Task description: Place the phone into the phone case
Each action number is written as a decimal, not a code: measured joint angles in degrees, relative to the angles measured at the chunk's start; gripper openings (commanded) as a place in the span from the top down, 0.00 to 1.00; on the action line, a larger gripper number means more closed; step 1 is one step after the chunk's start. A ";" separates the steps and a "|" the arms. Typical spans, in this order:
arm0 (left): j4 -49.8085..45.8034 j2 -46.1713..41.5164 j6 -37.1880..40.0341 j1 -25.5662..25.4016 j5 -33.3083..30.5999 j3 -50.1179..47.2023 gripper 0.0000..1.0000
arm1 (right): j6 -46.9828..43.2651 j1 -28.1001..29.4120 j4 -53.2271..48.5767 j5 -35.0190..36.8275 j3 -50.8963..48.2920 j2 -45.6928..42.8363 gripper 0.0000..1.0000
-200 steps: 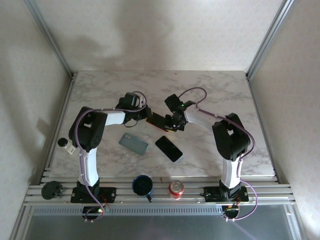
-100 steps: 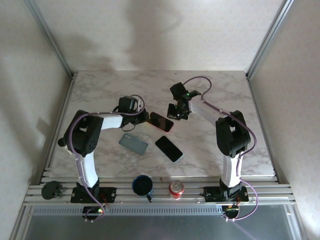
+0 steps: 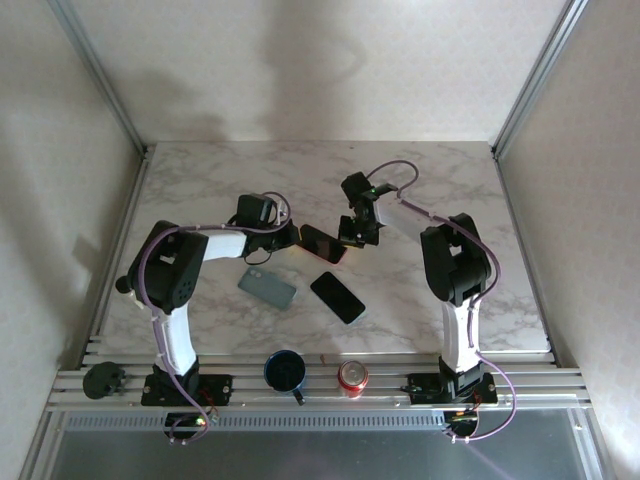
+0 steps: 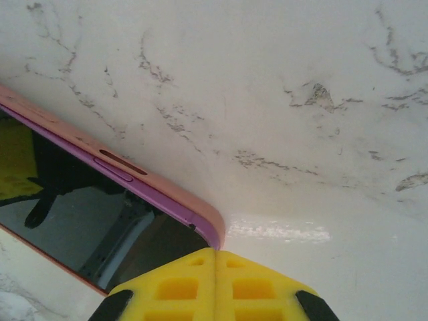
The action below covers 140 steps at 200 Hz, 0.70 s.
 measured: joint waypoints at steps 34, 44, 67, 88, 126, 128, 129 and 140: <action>0.42 0.00 0.00 0.00 0.00 -0.24 0.96 | -0.17 -0.11 0.02 -0.17 0.00 0.61 1.00; 0.72 0.00 0.00 0.00 0.00 -0.39 0.97 | -0.17 -0.11 0.02 -0.17 0.00 0.72 1.00; 0.85 0.00 0.00 0.00 0.00 -0.44 0.96 | -0.17 -0.20 0.00 -0.20 0.04 0.79 1.00; 0.87 0.00 0.00 0.00 0.02 -0.44 0.97 | -0.20 -0.22 0.00 -0.20 0.11 0.90 1.00; 0.96 0.00 -0.02 0.00 0.00 -0.44 0.97 | -0.20 -0.22 0.00 -0.20 0.11 0.90 1.00; 0.96 0.00 -0.02 0.00 0.02 -0.44 0.97 | -0.20 -0.22 0.00 -0.20 0.13 0.90 1.00; 0.98 0.00 -0.02 0.00 0.02 -0.44 0.97 | -0.20 -0.22 0.00 -0.20 0.13 0.90 1.00; 1.05 0.00 -0.02 0.00 0.00 -0.50 0.97 | -0.20 -0.22 -0.02 -0.20 0.17 0.90 1.00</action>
